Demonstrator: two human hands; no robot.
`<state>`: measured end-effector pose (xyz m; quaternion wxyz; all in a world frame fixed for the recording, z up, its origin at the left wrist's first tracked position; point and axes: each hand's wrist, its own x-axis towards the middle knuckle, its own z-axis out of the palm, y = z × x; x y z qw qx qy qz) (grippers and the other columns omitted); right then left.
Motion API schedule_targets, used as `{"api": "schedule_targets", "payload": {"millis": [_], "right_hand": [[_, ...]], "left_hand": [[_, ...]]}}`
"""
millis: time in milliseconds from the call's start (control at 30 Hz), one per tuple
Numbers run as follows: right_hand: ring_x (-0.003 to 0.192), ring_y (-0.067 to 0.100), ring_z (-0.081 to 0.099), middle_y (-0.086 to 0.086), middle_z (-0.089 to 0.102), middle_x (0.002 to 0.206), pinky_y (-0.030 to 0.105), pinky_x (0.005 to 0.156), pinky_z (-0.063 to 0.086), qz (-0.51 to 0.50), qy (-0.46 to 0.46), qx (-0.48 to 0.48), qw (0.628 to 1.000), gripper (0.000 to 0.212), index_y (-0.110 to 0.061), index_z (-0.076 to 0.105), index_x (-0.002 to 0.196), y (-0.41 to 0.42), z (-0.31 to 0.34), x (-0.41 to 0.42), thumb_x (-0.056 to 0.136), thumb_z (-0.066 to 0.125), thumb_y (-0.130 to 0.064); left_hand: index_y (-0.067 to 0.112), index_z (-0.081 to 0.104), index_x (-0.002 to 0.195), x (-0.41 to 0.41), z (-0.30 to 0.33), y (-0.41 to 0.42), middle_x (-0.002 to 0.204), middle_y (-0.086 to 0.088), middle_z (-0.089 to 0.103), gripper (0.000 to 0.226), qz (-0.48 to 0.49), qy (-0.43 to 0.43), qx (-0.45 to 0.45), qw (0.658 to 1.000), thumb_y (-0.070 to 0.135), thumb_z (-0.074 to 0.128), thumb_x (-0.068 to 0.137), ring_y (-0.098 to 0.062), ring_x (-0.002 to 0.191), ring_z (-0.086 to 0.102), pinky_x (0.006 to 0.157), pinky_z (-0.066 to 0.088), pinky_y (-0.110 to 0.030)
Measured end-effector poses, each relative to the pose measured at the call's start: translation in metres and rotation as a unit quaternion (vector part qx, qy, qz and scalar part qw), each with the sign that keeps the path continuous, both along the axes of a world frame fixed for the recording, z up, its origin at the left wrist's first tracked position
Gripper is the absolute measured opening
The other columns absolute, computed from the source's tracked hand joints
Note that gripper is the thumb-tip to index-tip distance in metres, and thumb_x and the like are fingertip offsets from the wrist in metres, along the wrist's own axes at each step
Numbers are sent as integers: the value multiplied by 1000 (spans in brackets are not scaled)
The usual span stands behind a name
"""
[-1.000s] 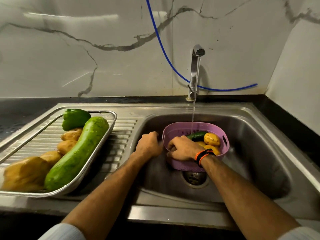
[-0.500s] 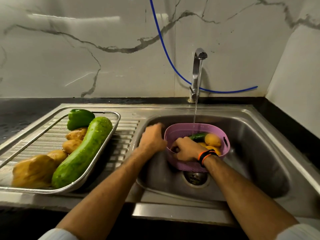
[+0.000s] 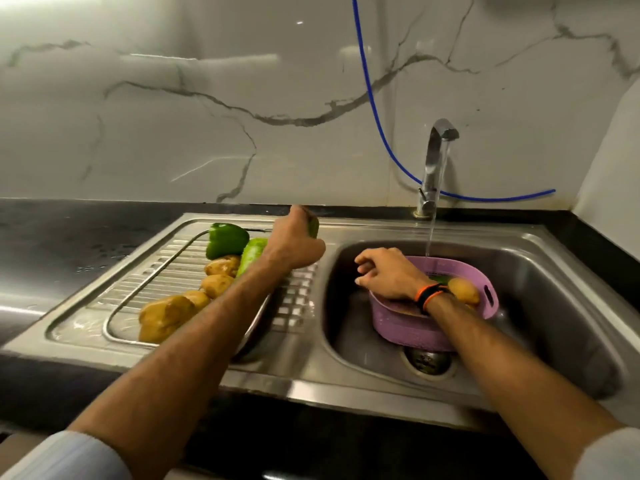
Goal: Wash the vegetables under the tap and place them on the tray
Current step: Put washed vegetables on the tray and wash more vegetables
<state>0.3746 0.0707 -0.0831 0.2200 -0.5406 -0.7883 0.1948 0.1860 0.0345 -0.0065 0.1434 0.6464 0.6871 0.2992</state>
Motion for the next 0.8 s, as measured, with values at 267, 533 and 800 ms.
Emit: {"api": "schedule_targets", "payload": {"millis": [267, 533, 800], "right_hand": [[97, 16, 67, 4, 71, 109, 27, 90, 53, 67, 71, 98, 990, 32, -10, 67, 114, -25, 38, -106, 83, 70, -18], [111, 22, 57, 5, 65, 119, 26, 93, 39, 80, 15, 154, 985, 31, -12, 67, 114, -42, 36, -154, 89, 66, -30], [107, 19, 60, 2, 67, 117, 22, 89, 39, 80, 27, 136, 987, 32, -15, 68, 111, -41, 30, -150, 88, 69, -36]], "left_hand": [[18, 68, 122, -108, 18, -34, 115, -10, 70, 47, 98, -27, 44, 994, 9, 74, 76, -25, 103, 66, 90, 56, -33], [6, 63, 126, -158, -2, -31, 117, -13, 67, 59, 133, -67, 11, 989, 17, 87, 73, -27, 98, 67, 81, 61, -42], [14, 67, 122, -183, -20, -33, 121, -10, 67, 47, 107, 50, -72, 990, 17, 82, 78, -24, 109, 63, 84, 53, -31]]}}
